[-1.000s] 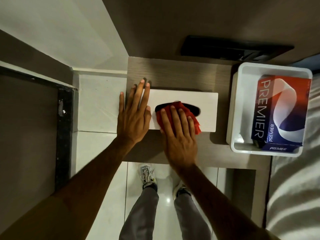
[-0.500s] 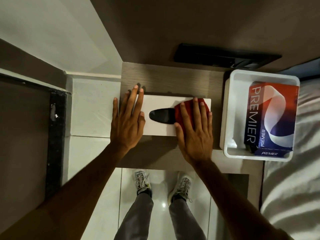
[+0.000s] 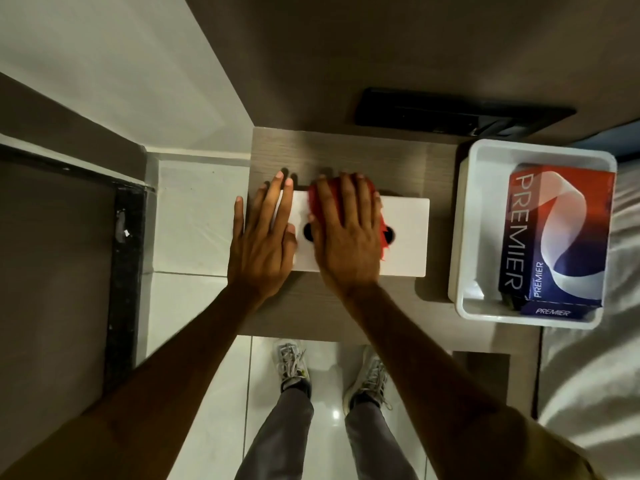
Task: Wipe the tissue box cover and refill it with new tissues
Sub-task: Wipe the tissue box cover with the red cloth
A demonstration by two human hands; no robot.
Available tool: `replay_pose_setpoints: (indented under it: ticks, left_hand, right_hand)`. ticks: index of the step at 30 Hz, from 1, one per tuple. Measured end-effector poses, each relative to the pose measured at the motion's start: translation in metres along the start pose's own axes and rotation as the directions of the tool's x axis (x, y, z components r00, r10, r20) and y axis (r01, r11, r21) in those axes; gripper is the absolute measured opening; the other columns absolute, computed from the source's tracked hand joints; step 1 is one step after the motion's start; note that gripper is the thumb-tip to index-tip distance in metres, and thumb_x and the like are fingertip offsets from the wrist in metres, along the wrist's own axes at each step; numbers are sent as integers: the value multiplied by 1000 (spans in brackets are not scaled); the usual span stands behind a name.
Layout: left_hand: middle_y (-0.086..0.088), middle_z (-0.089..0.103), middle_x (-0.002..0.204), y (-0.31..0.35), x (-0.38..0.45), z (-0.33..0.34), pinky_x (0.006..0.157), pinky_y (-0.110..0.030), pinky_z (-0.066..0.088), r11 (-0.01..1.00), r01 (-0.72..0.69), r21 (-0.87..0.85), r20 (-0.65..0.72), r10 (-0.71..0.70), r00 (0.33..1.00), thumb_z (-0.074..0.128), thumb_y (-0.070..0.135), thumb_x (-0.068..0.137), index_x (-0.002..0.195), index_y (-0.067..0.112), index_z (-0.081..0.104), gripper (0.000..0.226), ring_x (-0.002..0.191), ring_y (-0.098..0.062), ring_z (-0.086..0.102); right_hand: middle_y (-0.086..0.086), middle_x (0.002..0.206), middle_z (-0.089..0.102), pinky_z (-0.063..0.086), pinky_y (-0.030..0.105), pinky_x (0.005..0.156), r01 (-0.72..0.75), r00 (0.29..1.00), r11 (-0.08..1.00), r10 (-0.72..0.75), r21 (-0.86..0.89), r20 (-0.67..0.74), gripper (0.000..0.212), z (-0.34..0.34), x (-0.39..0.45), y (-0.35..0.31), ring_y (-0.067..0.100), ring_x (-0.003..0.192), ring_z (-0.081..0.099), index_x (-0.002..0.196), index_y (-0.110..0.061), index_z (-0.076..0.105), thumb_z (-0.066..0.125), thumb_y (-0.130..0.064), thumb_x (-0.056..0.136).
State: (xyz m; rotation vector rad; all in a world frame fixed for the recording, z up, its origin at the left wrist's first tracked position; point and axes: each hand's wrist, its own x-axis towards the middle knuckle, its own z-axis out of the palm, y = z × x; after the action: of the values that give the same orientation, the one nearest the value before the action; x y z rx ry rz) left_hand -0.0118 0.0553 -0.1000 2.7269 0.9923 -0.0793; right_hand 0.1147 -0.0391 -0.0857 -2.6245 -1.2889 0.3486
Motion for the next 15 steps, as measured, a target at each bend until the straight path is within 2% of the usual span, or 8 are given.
replay_pose_setpoints:
  ticks: [2,3,6,7,10,11,13,15]
  left_hand:
    - [-2,7,173,0,-1,1,128,-53,14,1000,-6,21,1,6,1000,19,30,107,164,19,10,59,161,-19,9]
    - [-1,6,173,1,-1,0,128,-52,14,1000,-5,17,3,5,1000,19,30,106,164,20,9,59,161,-19,9]
    - [0,7,173,2,0,-2,128,-52,14,1000,0,1,-6,0,1000,22,29,105,164,21,9,60,161,-18,10]
    - [-1,8,173,1,-1,-2,128,-52,14,1000,0,12,-11,0,1000,22,29,105,164,21,10,60,161,-19,11]
    - [-2,9,173,1,0,0,127,-54,16,1000,14,3,2,-14,1000,23,29,106,163,20,11,60,161,-20,11]
    - [-1,9,173,2,0,-1,127,-54,15,1000,25,-2,4,-25,1000,25,29,105,164,21,10,61,160,-20,12]
    - [1,9,173,3,1,-2,128,-53,14,999,35,-12,9,-34,999,26,29,105,164,23,9,62,160,-19,12]
    - [1,8,173,3,2,-2,128,-54,14,999,32,-15,26,-32,999,26,32,105,164,24,9,61,160,-21,12]
  right_hand:
    - [12,167,29,17,55,127,176,984,984,-175,-4,35,59,1,3,2,34,157,19,160,-21,30,41,-44,107]
    - [12,167,29,18,54,127,186,982,983,-186,-7,41,60,0,6,11,33,157,19,160,-22,29,40,-45,106]
    - [10,167,29,14,53,129,-147,989,989,147,29,-23,60,-5,8,20,34,157,17,159,-23,31,39,-49,105]
    - [11,166,31,14,53,128,-153,987,988,154,18,-36,60,-4,8,12,35,157,19,158,-22,33,44,-47,104]
    - [11,163,35,16,54,128,167,985,986,-166,-12,56,72,-5,9,9,36,155,24,157,-21,35,66,-41,96]
    - [10,163,35,16,53,128,174,981,985,-174,10,86,76,-11,14,18,36,155,24,157,-22,33,68,-44,94]
    - [8,163,35,18,54,128,-5,995,999,0,50,97,70,-27,15,38,34,155,23,157,-24,34,61,-47,96]
    - [8,161,37,26,54,125,-197,979,972,188,125,74,62,-40,6,55,32,153,26,154,-23,38,42,-49,98]
